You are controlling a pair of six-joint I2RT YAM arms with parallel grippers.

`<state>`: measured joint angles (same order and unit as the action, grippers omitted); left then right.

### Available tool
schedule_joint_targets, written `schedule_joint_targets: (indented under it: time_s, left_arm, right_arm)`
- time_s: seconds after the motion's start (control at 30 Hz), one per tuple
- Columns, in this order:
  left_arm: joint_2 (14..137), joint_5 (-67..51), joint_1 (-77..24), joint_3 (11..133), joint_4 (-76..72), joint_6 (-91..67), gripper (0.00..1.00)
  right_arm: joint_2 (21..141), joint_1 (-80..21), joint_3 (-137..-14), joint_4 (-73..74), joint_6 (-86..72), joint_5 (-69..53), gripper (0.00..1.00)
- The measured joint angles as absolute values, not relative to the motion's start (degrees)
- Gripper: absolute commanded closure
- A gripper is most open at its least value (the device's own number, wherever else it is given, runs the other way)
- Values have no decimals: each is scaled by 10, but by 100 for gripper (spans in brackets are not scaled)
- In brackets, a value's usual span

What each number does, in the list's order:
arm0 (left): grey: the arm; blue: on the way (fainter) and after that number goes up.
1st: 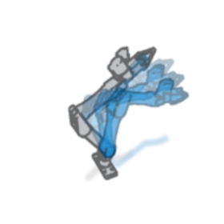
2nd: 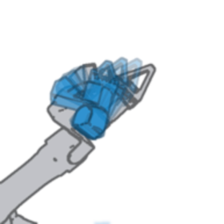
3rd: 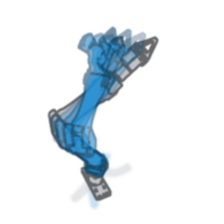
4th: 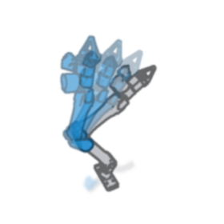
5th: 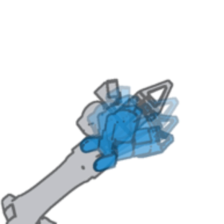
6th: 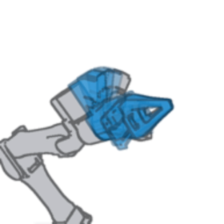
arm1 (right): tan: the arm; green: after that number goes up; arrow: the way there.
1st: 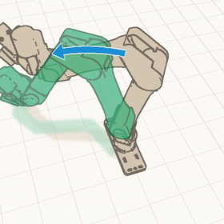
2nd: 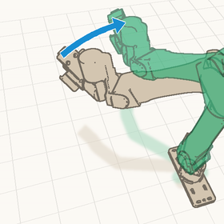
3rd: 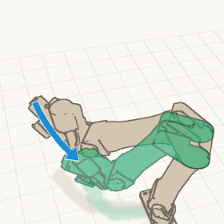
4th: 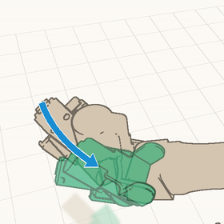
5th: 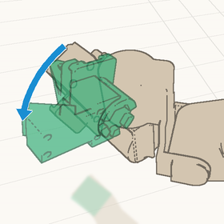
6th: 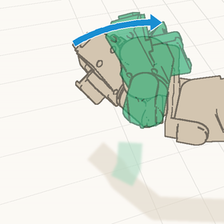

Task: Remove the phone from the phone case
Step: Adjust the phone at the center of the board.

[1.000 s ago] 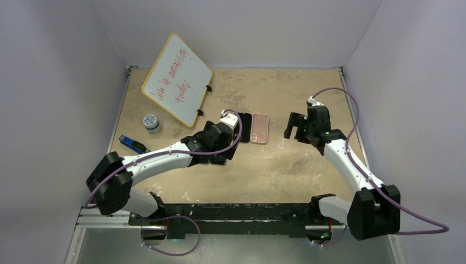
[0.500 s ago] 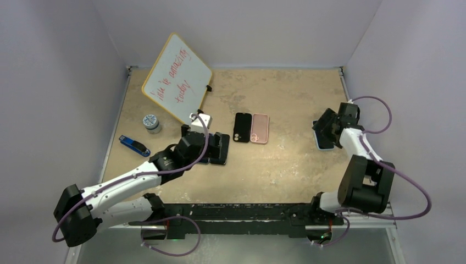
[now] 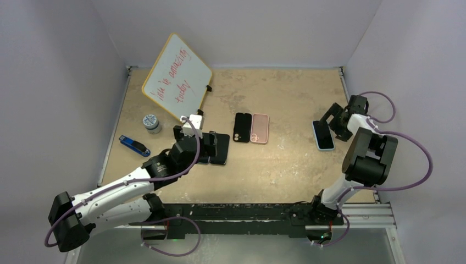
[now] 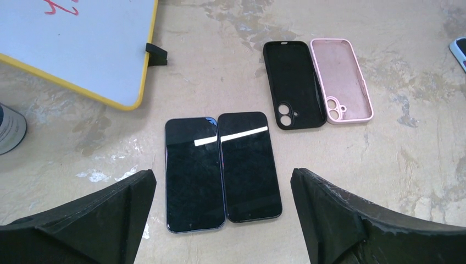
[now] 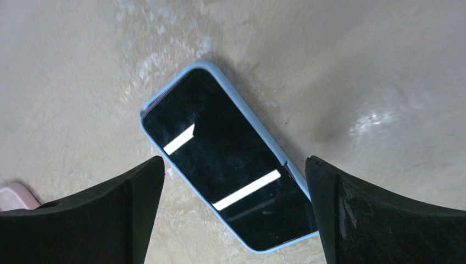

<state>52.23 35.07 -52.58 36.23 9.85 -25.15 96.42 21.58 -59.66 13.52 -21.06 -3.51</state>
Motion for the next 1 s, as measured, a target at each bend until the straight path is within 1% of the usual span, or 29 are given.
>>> schedule_joint_targets:
  time_s: [0.13, 0.37, 0.57, 0.8, 1.0]
  left_arm:
    - [513, 361, -530, 359, 99, -251, 0]
    - [502, 364, -533, 357, 99, -251, 0]
    - [500, 364, -533, 357, 98, -251, 0]
    - [499, 363, -533, 357, 98, -251, 0]
    - [498, 362, -533, 352, 93, -251, 0]
  right_arm:
    - [981, 217, -597, 150, -197, -68, 1]
    - [982, 217, -595, 157, -175, -89, 1]
    - [953, 199, -565, 170, -172, -111, 1]
    - [926, 128, -563, 190, -168, -65, 1]
    - [943, 114, -578, 216, -178, -2, 1]
